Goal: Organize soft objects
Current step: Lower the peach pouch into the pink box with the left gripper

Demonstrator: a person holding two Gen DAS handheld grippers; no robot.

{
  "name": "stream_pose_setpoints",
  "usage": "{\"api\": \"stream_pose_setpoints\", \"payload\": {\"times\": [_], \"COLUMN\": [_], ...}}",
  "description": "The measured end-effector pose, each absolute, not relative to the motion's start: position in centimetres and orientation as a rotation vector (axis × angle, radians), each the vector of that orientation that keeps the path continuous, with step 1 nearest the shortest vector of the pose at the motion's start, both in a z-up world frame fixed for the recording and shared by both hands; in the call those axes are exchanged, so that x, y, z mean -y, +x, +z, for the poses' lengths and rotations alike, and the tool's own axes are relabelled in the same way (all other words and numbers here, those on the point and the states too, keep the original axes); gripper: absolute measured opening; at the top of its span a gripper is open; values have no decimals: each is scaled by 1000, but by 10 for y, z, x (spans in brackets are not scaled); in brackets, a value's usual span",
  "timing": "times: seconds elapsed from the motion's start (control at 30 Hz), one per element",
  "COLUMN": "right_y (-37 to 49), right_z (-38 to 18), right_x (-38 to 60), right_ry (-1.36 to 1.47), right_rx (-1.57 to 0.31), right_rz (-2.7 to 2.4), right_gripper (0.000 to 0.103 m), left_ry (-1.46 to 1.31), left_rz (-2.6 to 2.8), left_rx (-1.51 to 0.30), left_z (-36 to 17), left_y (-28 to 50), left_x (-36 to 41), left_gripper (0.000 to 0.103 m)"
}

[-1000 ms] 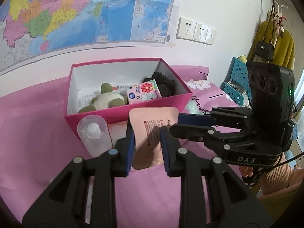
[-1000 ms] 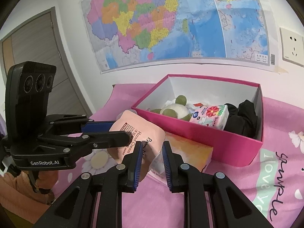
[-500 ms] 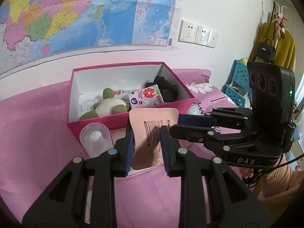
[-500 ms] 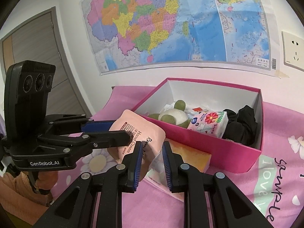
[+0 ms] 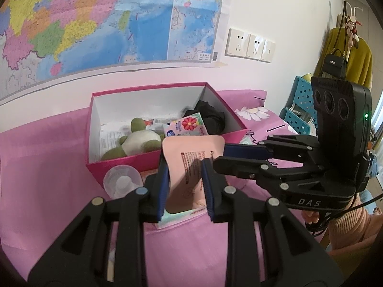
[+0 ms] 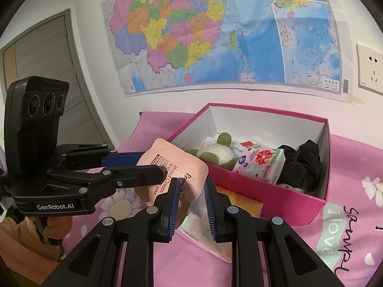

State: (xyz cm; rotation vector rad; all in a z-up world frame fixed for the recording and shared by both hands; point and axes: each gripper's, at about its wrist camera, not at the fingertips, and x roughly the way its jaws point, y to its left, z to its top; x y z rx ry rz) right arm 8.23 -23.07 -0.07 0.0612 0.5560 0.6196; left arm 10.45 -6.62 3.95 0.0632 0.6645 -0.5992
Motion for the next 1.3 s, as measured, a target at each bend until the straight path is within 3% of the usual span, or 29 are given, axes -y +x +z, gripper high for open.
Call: {"api": "stream_pose_setpoints", "payload": {"times": [1.3], "right_y": [103], "right_z": [8], "right_x": [235], "right_ry": [37], "right_rx": [-535], "right_rz": [606], "right_gripper": [21], "left_ry": [64], "left_rz": [-590], "left_rx": [-646], "left_z": [47], "left_y": [128], "left_x": [74], "left_gripper": [28]}}
